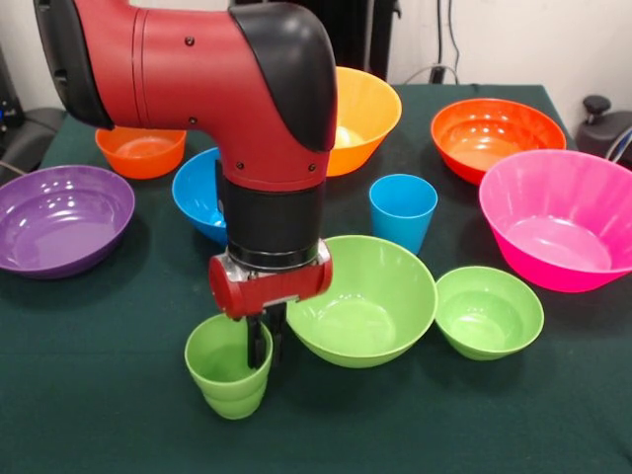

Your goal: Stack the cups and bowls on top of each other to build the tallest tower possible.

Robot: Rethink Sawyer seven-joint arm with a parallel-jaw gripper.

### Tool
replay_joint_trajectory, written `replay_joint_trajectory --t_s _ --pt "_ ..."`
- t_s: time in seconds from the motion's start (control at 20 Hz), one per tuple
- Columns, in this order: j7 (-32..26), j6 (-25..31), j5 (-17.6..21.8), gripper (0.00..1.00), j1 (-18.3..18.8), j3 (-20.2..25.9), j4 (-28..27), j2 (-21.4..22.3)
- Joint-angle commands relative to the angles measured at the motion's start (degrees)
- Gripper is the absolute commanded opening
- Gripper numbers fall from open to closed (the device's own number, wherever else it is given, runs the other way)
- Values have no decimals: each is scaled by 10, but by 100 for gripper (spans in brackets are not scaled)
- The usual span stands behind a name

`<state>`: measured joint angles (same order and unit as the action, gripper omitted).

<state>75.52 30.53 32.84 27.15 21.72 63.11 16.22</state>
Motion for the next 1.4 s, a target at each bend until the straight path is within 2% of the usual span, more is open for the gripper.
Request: replay_joint_trajectory --t_s 0.05,0.4,0.9,1.25,1.4 --pt "21 -33 10 0 -13 19 -40 -57" --pt "36 -8 -5 0 -37 10 -43 -47" --pt "112 2 -46 0 -85 -26 -20 -23" --pt "141 53 -93 0 -131 -54 -72 -32" --pt "141 36 -109 0 -133 -57 -73 -35"
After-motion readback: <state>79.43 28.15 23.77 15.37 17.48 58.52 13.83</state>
